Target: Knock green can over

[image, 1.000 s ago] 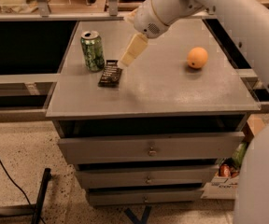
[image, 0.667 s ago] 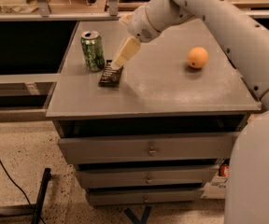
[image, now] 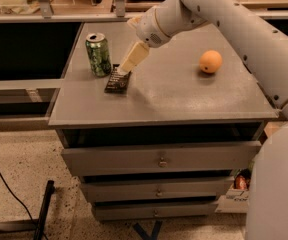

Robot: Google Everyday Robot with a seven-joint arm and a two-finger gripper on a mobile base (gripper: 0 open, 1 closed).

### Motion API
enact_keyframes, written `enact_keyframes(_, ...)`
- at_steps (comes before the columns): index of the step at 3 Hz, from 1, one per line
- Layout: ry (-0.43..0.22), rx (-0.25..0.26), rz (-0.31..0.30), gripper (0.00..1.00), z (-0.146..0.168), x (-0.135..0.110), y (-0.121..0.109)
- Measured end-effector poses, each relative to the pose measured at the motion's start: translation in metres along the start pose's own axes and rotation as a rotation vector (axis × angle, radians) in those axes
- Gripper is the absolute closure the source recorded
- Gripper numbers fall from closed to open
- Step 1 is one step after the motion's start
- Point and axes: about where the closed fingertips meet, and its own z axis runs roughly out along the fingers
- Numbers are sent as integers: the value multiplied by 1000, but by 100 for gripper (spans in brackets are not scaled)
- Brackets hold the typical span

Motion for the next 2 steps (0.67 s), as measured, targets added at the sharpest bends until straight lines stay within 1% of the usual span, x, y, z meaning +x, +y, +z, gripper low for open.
enact_keyframes(1,-71,20,43,0,23,1,-5)
enact_keyframes(2,-179,10,101,0,50,-1,-13)
